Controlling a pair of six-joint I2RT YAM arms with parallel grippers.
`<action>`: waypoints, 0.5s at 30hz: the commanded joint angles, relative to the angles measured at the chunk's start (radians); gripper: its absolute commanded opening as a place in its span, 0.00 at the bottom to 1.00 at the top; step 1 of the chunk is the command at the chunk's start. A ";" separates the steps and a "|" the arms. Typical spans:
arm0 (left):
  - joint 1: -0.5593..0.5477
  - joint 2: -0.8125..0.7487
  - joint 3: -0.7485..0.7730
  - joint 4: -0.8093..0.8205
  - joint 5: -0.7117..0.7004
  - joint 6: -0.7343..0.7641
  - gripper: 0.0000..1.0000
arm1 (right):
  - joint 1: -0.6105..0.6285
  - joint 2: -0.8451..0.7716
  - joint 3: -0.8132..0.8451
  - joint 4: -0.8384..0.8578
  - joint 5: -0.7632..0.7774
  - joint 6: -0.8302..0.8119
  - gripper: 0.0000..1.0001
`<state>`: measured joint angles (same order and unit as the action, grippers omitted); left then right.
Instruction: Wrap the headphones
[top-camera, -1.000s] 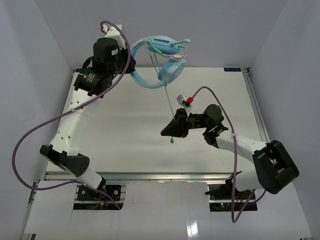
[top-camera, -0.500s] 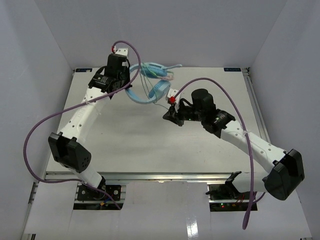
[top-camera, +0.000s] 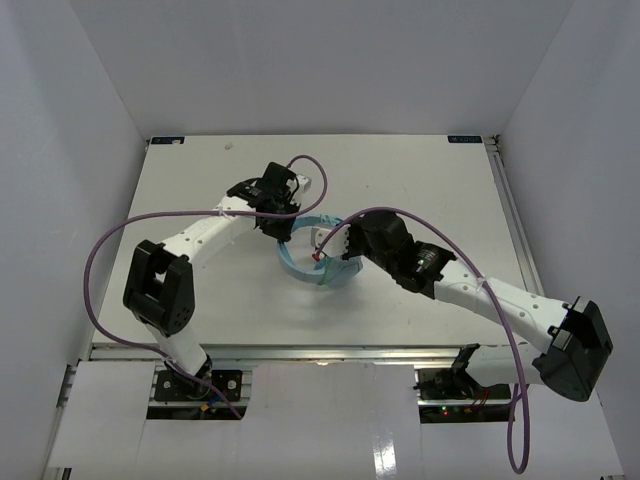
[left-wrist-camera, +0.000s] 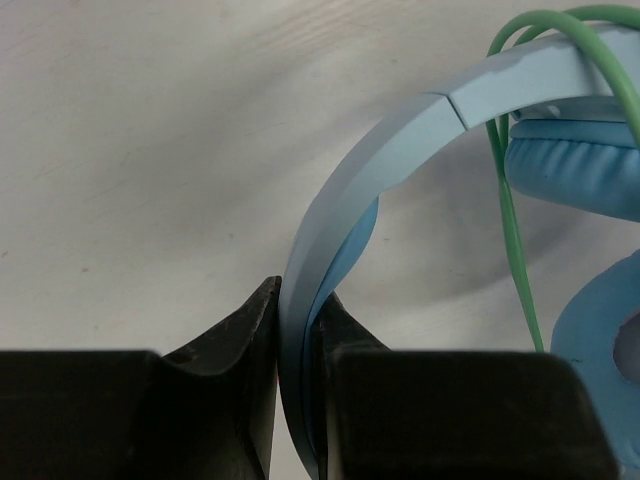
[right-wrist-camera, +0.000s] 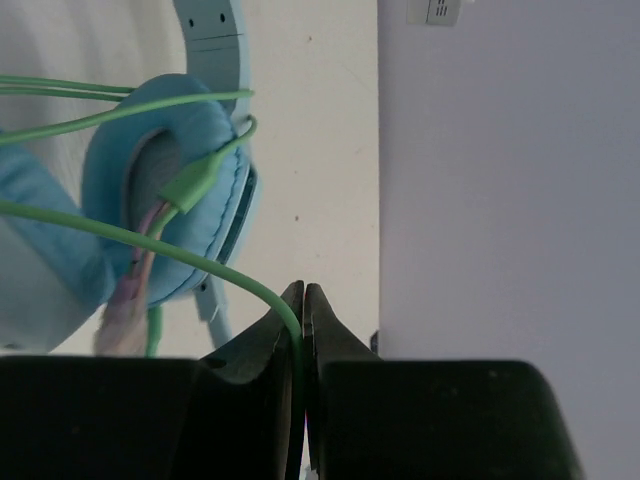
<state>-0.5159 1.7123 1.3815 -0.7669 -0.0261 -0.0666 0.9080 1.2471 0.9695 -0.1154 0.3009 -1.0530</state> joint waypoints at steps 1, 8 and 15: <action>-0.013 -0.097 -0.034 0.041 0.278 0.114 0.00 | -0.001 -0.034 -0.052 0.254 0.043 -0.218 0.08; -0.032 -0.182 -0.071 0.043 0.444 0.198 0.00 | -0.012 0.019 -0.029 0.259 -0.058 -0.252 0.08; -0.036 -0.194 -0.065 0.026 0.462 0.199 0.00 | -0.034 0.058 0.000 0.210 -0.144 -0.274 0.23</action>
<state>-0.5439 1.5771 1.3132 -0.7342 0.3215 0.1068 0.8991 1.2902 0.9095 0.0566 0.2074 -1.2904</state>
